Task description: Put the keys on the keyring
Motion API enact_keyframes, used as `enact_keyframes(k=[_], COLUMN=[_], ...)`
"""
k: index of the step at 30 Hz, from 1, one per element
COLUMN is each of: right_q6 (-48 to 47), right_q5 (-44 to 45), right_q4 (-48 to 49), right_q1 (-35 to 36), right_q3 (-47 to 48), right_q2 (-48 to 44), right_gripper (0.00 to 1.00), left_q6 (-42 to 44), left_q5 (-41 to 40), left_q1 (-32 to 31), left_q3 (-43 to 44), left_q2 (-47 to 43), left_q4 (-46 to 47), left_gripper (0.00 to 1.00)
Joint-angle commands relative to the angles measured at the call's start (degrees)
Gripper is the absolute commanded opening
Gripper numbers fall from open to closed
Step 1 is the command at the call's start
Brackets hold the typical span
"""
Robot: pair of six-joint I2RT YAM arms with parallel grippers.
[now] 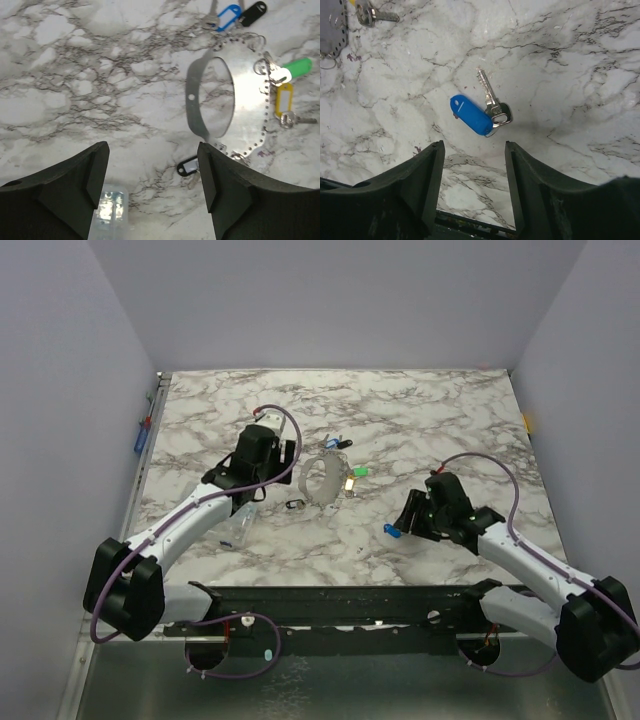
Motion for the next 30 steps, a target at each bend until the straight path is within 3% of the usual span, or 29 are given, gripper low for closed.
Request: enact_keyframes(k=[1, 7, 13, 23, 30], right_q6=[1.7, 1.0, 0.2, -1.7, -2.5], right_q5=[5.4, 8.7, 8.4, 10.6, 10.4], right_q4=[-2.7, -4.9, -3.6, -2.9, -1.0], right_q1=[0.3, 0.3, 0.3, 0.3, 0.3], right_q3=[2.2, 3.7, 2.8, 2.5, 1.7], right_q2=[-2.4, -6.5, -8.4, -9.8, -10.2], right_gripper=[0.62, 0.69, 0.69, 0.68, 0.68], left_q6=[2.5, 9.2, 17.1, 26.5, 28.6], left_q5=[8.7, 17.8, 23.6, 33.7, 33.2], left_q1=[-4.8, -13.5, -14.4, -14.4, -14.4], left_q3=[-2.2, -13.4, -22.7, -24.8, -22.6], left_q2=[-2.3, -6.7, -10.1, -4.9, 1.7], left_q4=[4.6, 20.1, 33.3, 38.9, 40.7], left_gripper=[0.77, 0.77, 0.77, 0.75, 0.68])
